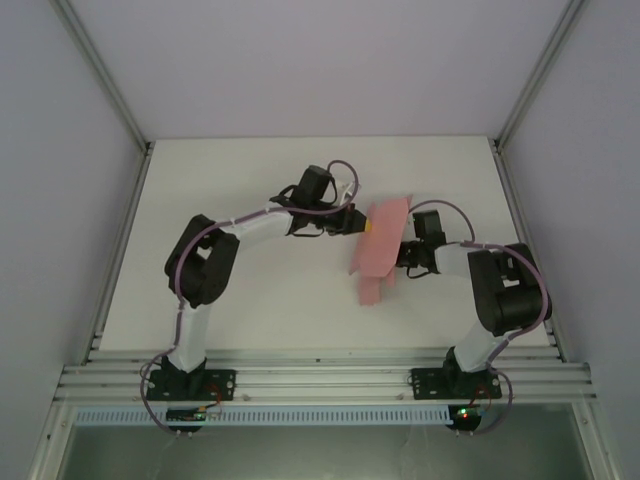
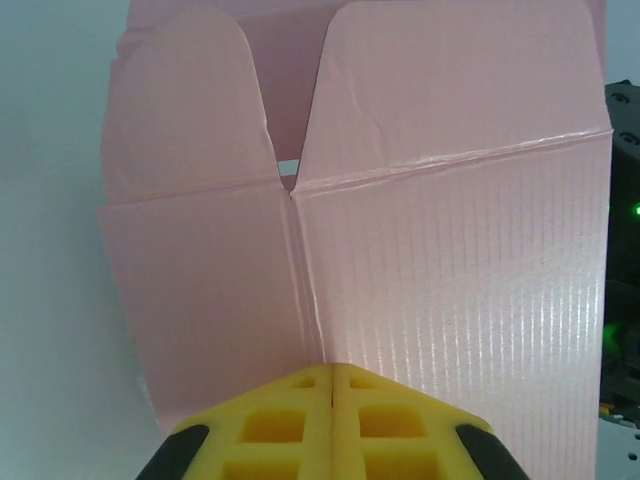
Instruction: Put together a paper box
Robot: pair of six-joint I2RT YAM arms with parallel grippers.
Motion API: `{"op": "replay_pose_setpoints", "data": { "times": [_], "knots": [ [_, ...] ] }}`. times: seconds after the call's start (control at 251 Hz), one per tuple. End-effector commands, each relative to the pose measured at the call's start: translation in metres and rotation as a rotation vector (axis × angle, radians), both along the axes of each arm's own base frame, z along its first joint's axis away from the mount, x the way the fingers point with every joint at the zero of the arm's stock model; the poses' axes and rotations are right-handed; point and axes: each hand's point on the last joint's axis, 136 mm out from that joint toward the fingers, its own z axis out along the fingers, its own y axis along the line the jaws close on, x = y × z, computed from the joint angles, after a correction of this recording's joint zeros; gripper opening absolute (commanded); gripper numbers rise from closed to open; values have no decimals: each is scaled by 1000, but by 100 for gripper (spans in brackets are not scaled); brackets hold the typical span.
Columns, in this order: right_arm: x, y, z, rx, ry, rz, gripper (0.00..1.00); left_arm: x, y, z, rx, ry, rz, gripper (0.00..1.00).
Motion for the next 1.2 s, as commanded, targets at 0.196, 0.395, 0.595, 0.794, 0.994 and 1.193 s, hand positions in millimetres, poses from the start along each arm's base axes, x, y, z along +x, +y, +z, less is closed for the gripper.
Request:
{"op": "replay_pose_setpoints", "data": {
  "times": [0.196, 0.395, 0.595, 0.794, 0.994, 1.193],
  "knots": [
    [2, 3, -5, -29, 0, 19, 22, -10, 39, 0, 115, -83, 52, 63],
    [3, -1, -6, -64, -1, 4, 22, -12, 84, -42, 404, -72, 138, 99],
    [2, -14, -23, -243, 40, -14, 22, -25, 163, -60, 672, -66, 286, 100],
    [-9, -33, -34, -472, 114, -47, 19, -46, 205, -58, 702, -33, 368, 100],
    [-11, -38, -27, -459, 113, -109, 18, -81, 245, -57, 768, 49, 505, 100],
    [-20, -33, -32, -441, 166, -118, 18, -110, 227, -65, 501, 263, 611, 97]
  ]
}}
